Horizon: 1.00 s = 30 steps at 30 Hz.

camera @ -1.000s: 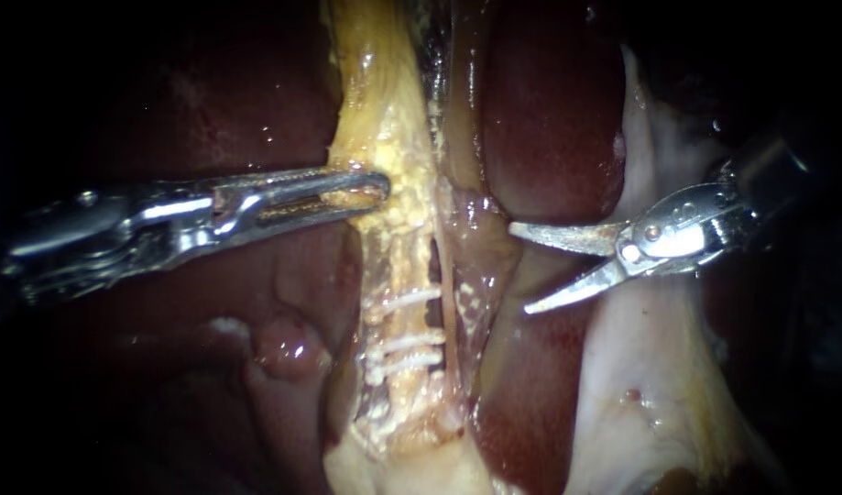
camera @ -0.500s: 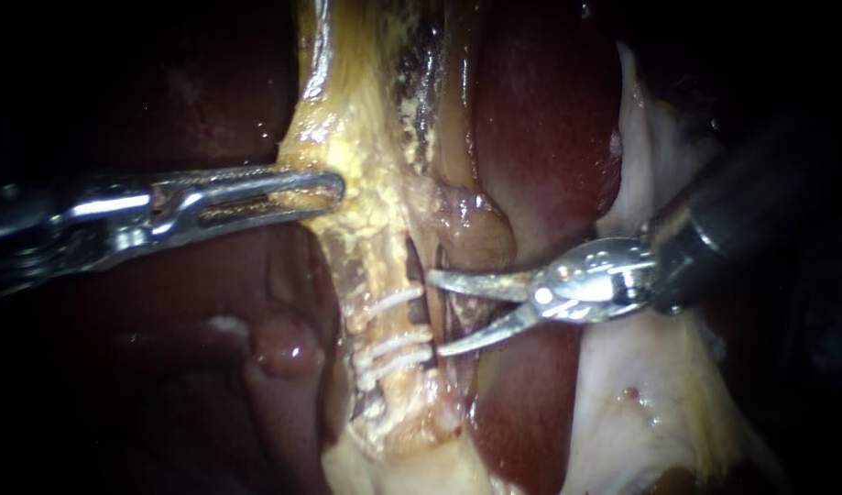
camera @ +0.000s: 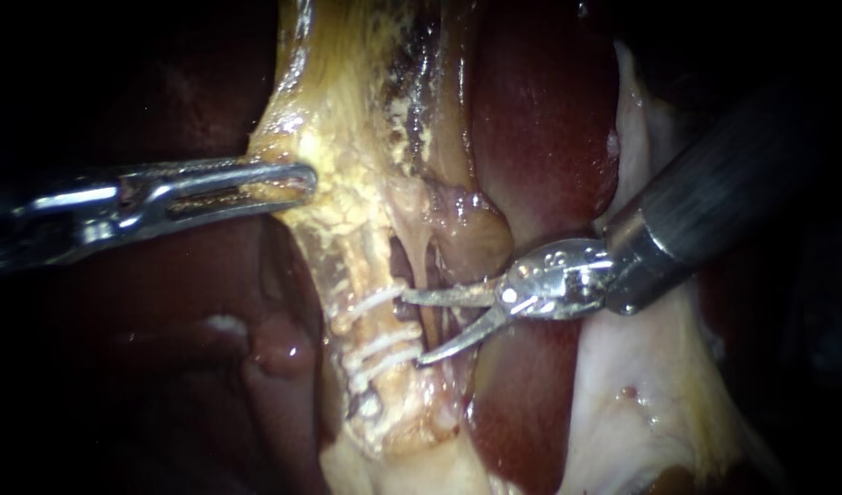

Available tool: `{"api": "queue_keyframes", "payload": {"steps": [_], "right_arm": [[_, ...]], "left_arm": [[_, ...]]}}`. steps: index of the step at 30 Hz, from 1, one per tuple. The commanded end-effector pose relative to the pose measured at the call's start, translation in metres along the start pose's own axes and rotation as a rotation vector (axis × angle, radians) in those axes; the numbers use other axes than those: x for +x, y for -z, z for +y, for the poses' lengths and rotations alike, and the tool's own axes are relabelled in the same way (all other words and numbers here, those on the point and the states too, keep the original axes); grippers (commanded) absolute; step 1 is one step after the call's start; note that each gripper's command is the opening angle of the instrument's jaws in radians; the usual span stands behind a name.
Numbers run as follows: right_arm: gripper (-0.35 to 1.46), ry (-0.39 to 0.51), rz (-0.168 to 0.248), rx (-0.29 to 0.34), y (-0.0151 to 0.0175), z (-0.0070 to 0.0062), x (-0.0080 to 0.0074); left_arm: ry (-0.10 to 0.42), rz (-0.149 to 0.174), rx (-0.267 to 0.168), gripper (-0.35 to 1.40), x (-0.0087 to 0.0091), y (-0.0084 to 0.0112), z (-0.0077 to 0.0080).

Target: Go to the cutting position left tube

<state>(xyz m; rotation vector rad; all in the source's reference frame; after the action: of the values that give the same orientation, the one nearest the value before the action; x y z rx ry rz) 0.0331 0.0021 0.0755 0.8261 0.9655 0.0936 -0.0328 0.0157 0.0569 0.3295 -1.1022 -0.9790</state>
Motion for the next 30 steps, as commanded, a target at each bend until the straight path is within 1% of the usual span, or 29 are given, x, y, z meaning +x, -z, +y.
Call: {"api": "queue_keyframes", "payload": {"steps": [1,5,15,20,30], "right_arm": [[1.30,0.001,0.000,0.000,0.0000,0.0001,0.0000],[1.30,-0.014,0.000,-0.001,0.0000,0.0004,-0.0001],[1.28,-0.048,-0.004,0.006,-0.0003,0.0018,-0.0005],[1.28,-0.060,-0.006,0.012,-0.0007,0.0023,-0.0008],[1.26,-0.078,0.020,0.059,-0.0016,0.0028,-0.0004]], "left_arm": [[0.001,0.001,-0.002,-0.35,0.0000,0.0000,0.0000],[0.002,0.001,-0.002,-0.35,-0.0001,0.0002,-0.0002],[0.000,-0.009,-0.002,-0.35,-0.0006,0.0011,-0.0006],[0.002,-0.015,-0.004,-0.35,-0.0008,0.0014,-0.0006],[0.002,-0.015,-0.005,-0.35,-0.0009,0.0014,-0.0005]]}}
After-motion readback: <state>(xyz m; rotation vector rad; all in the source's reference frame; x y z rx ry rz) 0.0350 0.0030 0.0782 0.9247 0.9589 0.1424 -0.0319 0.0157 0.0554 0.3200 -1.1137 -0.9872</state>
